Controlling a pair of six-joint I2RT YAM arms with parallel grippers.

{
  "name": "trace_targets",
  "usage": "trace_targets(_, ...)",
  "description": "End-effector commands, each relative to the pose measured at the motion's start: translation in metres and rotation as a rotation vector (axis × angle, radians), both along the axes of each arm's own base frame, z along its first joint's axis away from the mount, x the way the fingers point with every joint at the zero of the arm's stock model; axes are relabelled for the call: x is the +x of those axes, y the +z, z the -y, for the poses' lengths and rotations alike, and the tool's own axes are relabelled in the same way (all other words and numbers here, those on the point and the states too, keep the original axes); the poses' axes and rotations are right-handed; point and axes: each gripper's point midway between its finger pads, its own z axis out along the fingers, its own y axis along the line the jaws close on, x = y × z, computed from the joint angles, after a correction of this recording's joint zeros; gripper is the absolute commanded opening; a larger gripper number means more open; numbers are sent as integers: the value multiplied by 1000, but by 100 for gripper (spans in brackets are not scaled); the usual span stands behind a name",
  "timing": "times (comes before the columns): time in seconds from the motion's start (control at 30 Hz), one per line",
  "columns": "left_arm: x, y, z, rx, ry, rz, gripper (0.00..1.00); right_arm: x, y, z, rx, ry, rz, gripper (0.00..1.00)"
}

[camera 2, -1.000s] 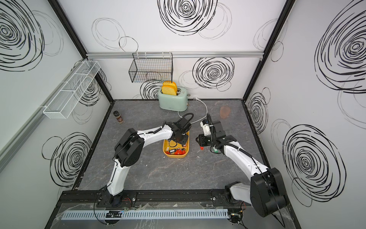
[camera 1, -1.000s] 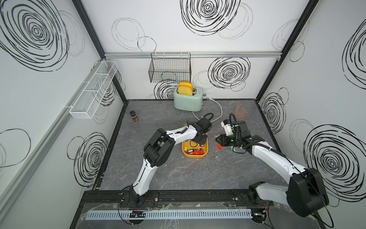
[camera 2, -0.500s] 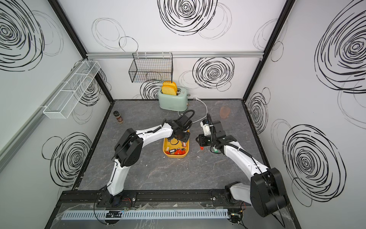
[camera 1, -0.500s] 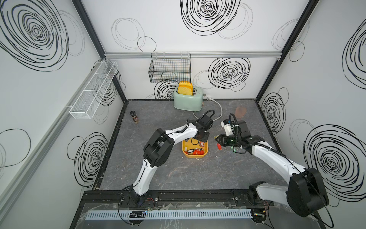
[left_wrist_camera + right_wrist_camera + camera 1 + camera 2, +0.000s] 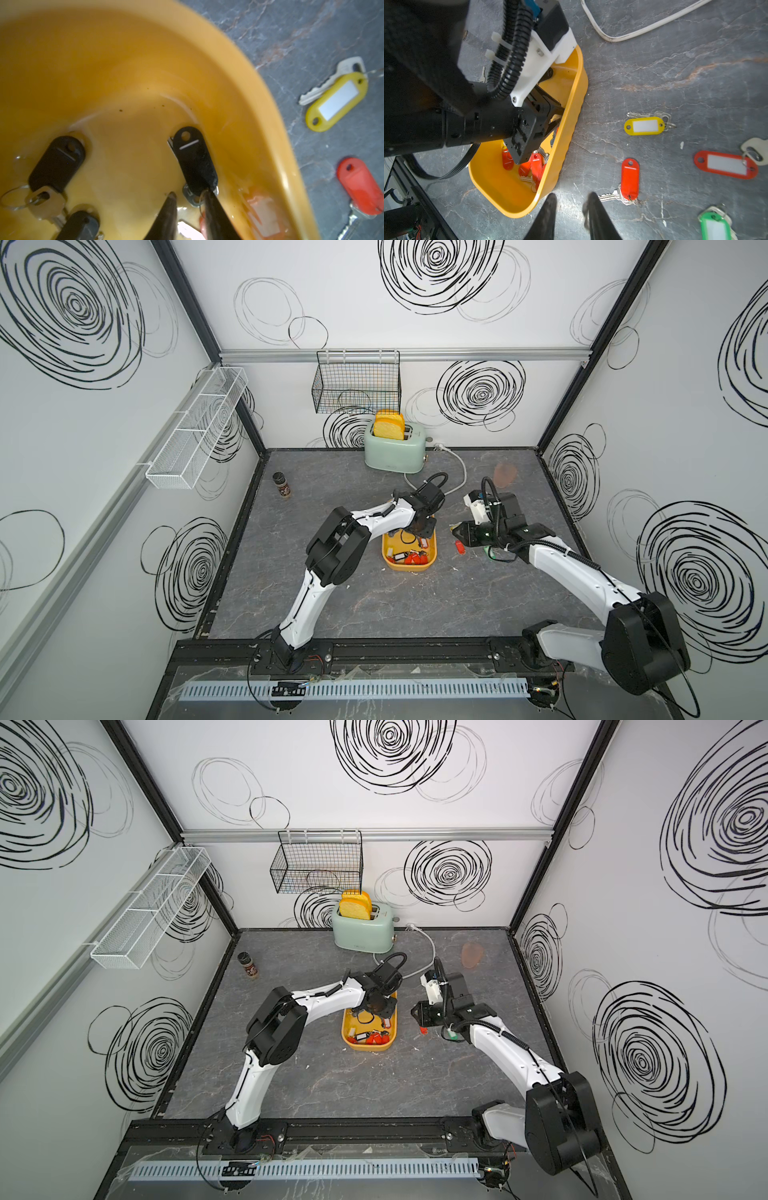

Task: Take the keys out of the storage box
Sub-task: Pick up the key from the storage box, then place the key at the center of the board.

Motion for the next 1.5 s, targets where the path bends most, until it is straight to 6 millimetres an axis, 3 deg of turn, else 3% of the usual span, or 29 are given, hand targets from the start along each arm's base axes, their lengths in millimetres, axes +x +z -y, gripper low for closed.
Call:
trace_targets(0.0, 11, 6, 2, -20, 21, 26, 21, 0, 0, 0, 2, 8, -5, 30)
trace_targets(0.2, 8, 8, 4, -27, 8, 20, 5, 1, -3, 0, -1, 6, -12, 30)
trace_targets(0.37, 7, 19, 6, -47, 2, 27, 0, 1, -4, 0, -2, 5, -13, 30)
trace_targets(0.83, 4, 96, -18, -102, 4, 126, 0, 3, 2, -8, 29, 29, -1, 30)
trace_targets(1.03, -1, 123, -48, -121, 46, 165, 0, 3, 6, -18, 41, 55, 12, 30)
trace_targets(1.17, -6, 137, -81, -118, 96, 191, 0, 3, 7, -26, 42, 72, 14, 30)
trace_targets(1.47, -31, 126, -173, -31, 231, 178, 0, 3, 9, -38, 41, 95, 16, 31)
